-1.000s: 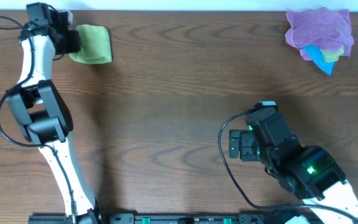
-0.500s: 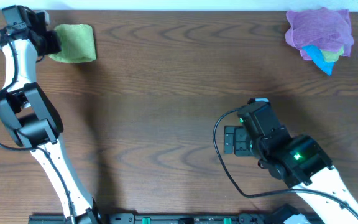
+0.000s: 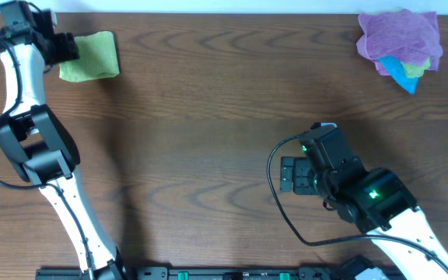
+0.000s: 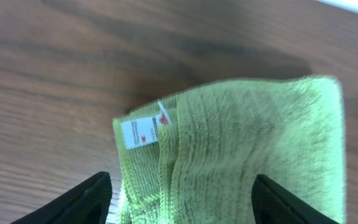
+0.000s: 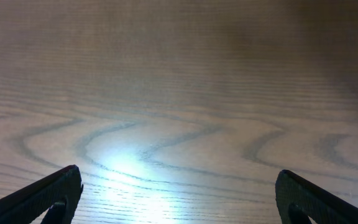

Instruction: Fold the cloth

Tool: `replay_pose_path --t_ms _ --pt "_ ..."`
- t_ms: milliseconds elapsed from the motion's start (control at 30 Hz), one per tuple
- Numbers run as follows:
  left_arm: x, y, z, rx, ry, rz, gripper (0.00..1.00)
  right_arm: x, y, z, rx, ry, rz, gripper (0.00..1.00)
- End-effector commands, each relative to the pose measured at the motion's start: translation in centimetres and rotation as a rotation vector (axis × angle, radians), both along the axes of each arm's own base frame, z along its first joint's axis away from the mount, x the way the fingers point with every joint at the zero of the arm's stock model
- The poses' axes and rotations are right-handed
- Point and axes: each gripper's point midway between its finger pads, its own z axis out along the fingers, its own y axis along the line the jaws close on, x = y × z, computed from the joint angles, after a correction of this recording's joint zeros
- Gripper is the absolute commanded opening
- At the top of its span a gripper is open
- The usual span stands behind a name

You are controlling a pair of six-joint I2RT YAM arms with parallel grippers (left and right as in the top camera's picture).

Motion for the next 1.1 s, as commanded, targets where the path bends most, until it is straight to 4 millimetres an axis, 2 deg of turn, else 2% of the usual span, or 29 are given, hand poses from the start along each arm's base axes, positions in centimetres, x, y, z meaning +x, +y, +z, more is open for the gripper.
replay_pose_path --t_ms 0,67,100,133,167,267,433,600,800,1067 --pt "1.1 0.3 3.4 0.024 -0.056 0.009 0.69 0.0 -0.3 -0.2 0.001 0.007 -0.02 0.99" --pt "1.0 0.2 4.9 0.021 -0.06 0.013 0.58 0.0 -0.3 -0.2 -0.002 0.006 -0.016 0.99" --pt "0.7 0.1 5.4 0.01 -0.055 0.025 0.45 0.0 -0.4 -0.2 -0.005 0.004 -0.018 0.99" --pt "0.5 -0.1 5.8 -0.006 -0.047 0.04 0.22 0.1 -0.4 -0.2 -0.007 0.002 -0.019 0.99" --pt "0.2 -0.3 6.1 -0.019 -0.037 0.053 0.06 0.1 -0.5 -0.2 -0.01 0.0 -0.021 0.99" --pt "-0.8 -1.2 6.3 -0.05 0.011 0.065 0.06 0.3 -0.8 -0.1 -0.026 -0.01 -0.03 0.99" --pt "-2.4 -2.7 5.0 -0.026 0.113 0.062 0.06 0.8 -1.2 0.1 -0.046 -0.039 -0.045 0.99" --pt "-2.7 -1.7 4.4 0.145 0.169 0.127 0.06 1.3 -1.1 0.4 -0.05 -0.06 -0.023 0.99" --pt "-2.7 -1.4 1.2 0.157 0.196 0.184 0.06 1.5 -1.8 0.4 -0.053 -0.057 -0.049 0.99" --pt "-3.1 -1.0 -1.1 0.19 0.23 0.188 0.06 1.7 -2.2 0.2 -0.065 -0.051 -0.031 0.99"
